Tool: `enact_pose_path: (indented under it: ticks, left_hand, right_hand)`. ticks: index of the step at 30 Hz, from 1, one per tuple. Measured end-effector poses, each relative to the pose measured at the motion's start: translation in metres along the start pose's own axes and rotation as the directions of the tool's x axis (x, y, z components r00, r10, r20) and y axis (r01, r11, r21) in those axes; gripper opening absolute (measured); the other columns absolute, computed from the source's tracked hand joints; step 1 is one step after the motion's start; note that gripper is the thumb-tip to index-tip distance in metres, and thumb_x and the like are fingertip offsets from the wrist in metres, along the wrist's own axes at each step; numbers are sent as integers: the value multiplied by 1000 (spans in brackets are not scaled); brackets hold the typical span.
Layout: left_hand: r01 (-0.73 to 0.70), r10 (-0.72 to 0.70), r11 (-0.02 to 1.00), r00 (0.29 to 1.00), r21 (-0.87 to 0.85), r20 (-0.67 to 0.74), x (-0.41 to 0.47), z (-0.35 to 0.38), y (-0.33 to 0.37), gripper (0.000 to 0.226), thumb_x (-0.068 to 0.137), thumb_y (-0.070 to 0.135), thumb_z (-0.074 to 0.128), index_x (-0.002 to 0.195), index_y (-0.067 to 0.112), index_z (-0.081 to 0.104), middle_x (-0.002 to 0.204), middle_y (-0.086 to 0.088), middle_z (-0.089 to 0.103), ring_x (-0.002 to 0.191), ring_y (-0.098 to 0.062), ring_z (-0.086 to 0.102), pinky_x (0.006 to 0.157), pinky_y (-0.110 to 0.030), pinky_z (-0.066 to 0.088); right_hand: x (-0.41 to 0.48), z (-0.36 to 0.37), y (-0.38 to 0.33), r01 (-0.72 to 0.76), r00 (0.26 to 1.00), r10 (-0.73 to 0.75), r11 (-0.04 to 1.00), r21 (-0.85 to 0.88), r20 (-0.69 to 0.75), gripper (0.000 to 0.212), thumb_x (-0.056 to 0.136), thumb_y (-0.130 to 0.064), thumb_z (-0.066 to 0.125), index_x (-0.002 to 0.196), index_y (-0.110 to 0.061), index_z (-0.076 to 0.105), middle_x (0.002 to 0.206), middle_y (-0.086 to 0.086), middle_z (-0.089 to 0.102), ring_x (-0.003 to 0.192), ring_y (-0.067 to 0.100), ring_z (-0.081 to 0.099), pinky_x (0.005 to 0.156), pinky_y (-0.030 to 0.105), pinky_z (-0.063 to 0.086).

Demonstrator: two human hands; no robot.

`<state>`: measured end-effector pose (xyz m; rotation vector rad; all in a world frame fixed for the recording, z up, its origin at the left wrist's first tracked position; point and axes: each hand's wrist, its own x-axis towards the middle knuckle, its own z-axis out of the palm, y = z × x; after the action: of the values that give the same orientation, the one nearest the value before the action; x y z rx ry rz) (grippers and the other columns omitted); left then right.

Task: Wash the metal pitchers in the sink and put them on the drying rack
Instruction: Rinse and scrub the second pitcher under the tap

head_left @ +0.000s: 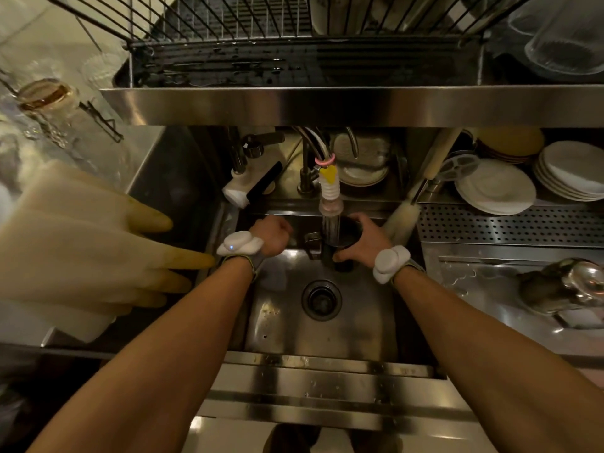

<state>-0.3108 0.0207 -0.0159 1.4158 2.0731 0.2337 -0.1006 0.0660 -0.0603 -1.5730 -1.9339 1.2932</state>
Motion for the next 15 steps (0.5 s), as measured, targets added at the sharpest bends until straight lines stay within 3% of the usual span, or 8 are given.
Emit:
enact_pose_path:
  ticks: [4,9,15]
  left_hand:
    - [10,-10,1000,1000,-12,-18,3,-4,2,30,88,11,46,103,20,69,123,-7,64,114,-28,58,94,-31,44]
    - [5,-5,1000,1000,-16,-23,1,-5,1,29,88,11,46,101,21,69,122,-8,64,112,-28,58,94,-31,43]
    - [18,-18,1000,1000,-17,0,0,-4,-4,29,88,9,46,103,20,68,122,-8,64,112,-27,58,96,-32,45]
  right_hand:
    - [-3,6,-3,17,994,-15,1000,-16,107,96,42,-31,89,126,-25,42,118,-2,59,110,20,56,83,27,45]
    - [-3,0,-1,8,1000,-7,999,-42,22,96,47,-23,90,129,-19,41,126,5,57,115,24,54,94,34,47]
    - [-5,3,1,22,990,-16,999,-42,137,95,46,-25,90,127,-23,41,124,1,58,114,21,55,87,27,44]
